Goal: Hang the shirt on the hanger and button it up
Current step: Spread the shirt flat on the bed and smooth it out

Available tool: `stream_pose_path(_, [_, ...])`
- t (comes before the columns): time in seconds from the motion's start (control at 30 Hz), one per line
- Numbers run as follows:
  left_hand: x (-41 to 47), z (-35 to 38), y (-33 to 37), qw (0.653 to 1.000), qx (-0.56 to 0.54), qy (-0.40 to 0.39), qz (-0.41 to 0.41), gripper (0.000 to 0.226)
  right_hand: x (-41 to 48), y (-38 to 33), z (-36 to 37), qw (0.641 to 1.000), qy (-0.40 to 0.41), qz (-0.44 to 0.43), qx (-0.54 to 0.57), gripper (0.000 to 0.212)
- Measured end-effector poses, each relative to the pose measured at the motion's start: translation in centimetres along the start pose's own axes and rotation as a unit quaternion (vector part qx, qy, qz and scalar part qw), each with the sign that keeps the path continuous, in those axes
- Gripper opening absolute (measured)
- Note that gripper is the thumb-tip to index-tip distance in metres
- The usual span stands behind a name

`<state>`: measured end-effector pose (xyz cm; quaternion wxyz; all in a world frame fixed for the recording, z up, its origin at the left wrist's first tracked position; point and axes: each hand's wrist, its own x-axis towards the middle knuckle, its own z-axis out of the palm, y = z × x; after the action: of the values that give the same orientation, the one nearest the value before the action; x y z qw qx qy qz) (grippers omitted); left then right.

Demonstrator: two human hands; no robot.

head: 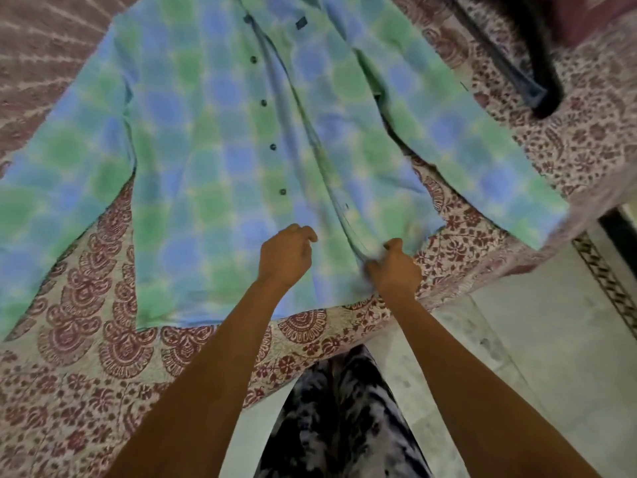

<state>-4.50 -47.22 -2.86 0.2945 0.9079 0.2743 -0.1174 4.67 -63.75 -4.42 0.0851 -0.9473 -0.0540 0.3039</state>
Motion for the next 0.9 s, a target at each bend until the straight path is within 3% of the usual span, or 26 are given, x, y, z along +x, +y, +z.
stream_pose_path(0.07, [0.4,0.4,1.3,0.998,-0.059,-0.021,-0.012,0.023,0.1,0.7,-0.3,0.996,0.009,-0.055,0.073,0.034])
stream_pose_path(0.1, [0.5,0.4,1.8,0.989,-0.139,-0.041,-0.039,0.018,-0.1,0.7,-0.5,0.987,0.057,-0.122,0.091,0.031])
stream_pose_path(0.17, [0.4,-0.1,3.2,0.927,-0.336,-0.118,-0.119,0.012,-1.1,0.3,-0.7,0.951,0.14,-0.272,0.054,0.018])
stream_pose_path(0.2, [0.3,-0.4,3.8,0.886,-0.406,-0.156,-0.16,0.018,-1.7,-0.1,-0.4,0.928,0.143,-0.343,0.023,0.018])
stream_pose_path(0.27, [0.0,-0.4,4.2,0.848,-0.449,-0.182,-0.212,0.022,-2.7,-0.9,0.2,0.916,0.027,-0.4,0.007,0.037])
stream_pose_path(0.33, [-0.2,0.0,3.9,0.864,-0.421,-0.138,-0.24,0.017,-3.1,-1.0,0.0,0.924,-0.097,-0.358,0.09,0.046])
stream_pose_path(0.37, [-0.4,0.1,3.3,0.864,-0.418,-0.108,-0.259,0.021,-3.2,-0.9,-0.2,0.924,-0.108,-0.344,0.126,0.047])
stream_pose_path(0.43, [-0.6,0.3,2.1,0.843,-0.445,-0.069,-0.296,0.03,-2.9,-0.4,-0.7,0.931,-0.017,-0.334,0.148,0.047])
stream_pose_path(0.5, [-1.0,0.3,1.1,0.833,-0.451,-0.075,-0.31,0.032,-1.4,0.7,-1.0,0.956,0.118,-0.257,0.077,0.045])
stream_pose_path(0.57, [-1.7,0.6,0.5,0.837,-0.426,-0.117,-0.323,0.034,0.1,1.6,-1.6,0.988,0.108,-0.106,-0.014,0.063])
stream_pose_path(0.63, [-2.4,1.0,0.2,0.821,-0.442,-0.152,-0.328,0.031,1.4,2.6,-1.7,0.997,0.064,-0.023,-0.03,0.068])
stream_pose_path(0.73, [-3.1,0.9,-0.7,0.767,-0.547,-0.132,-0.31,0.023,2.8,3.6,-2.1,0.995,0.095,-0.02,0.027,0.052])
stream_pose_path(0.83, [-3.8,0.7,-2.3,0.659,-0.669,-0.112,-0.324,0.035,3.5,3.7,-2.6,0.983,0.146,-0.015,0.108,0.041])
stream_pose_path(0.9, [-4.4,0.7,-2.9,0.649,-0.669,-0.128,-0.338,0.021,3.6,3.4,-2.6,0.974,0.151,-0.029,0.168,0.035])
